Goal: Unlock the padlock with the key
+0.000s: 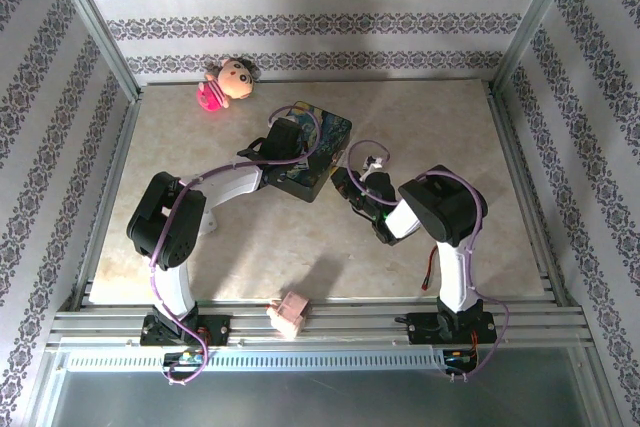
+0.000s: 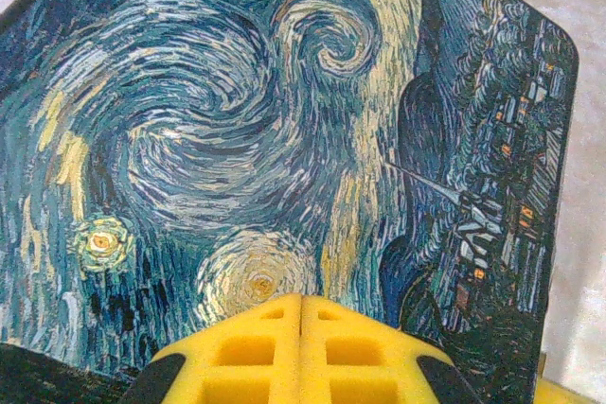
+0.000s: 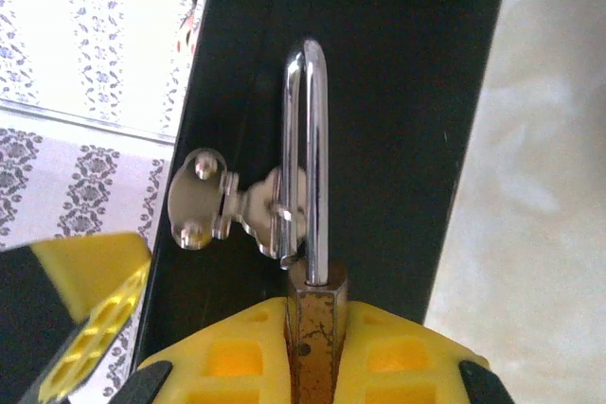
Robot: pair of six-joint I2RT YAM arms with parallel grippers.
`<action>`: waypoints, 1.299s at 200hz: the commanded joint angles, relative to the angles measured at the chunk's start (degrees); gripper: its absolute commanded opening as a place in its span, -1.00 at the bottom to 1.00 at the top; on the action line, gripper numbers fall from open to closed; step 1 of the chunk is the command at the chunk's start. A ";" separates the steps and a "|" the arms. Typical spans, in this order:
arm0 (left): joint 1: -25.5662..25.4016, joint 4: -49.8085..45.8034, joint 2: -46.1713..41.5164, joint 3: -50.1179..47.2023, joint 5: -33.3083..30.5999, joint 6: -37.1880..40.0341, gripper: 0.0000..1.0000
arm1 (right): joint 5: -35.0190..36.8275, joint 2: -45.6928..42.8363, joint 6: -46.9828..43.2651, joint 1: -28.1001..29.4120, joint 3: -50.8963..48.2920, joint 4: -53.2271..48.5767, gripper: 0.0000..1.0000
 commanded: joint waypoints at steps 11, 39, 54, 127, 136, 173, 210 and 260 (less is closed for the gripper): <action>0.59 -17.27 3.55 -4.03 -2.65 1.36 -1.00 | 3.78 0.70 0.97 -1.84 2.66 5.41 -0.91; 0.58 -17.25 3.43 -4.06 -2.39 1.17 -1.00 | 3.64 0.70 0.93 -2.38 2.36 5.46 -0.92; 0.65 -17.42 3.37 -3.83 -2.56 1.22 -1.00 | 3.81 -0.12 0.47 -2.80 1.41 5.46 -0.93; 1.70 -17.18 1.31 -4.60 -4.44 2.30 -1.00 | 4.16 -11.70 -3.24 -7.48 -12.43 4.01 -0.94; 1.92 -16.95 1.08 -4.56 -4.50 2.45 -1.00 | 4.29 -13.03 -3.78 -7.57 -14.01 3.34 -0.94; 2.25 -15.96 0.69 -3.34 -3.42 2.28 -1.00 | 5.68 -15.09 -4.50 -7.18 -18.47 1.65 -0.89; 2.29 -16.18 1.70 -2.72 -1.52 1.15 -1.00 | 5.88 -11.77 -3.36 -6.43 -17.88 5.05 -0.55; 2.25 -16.60 0.74 -2.49 -2.39 1.22 -1.00 | 5.41 -10.81 -3.38 -6.18 -17.90 5.46 -0.78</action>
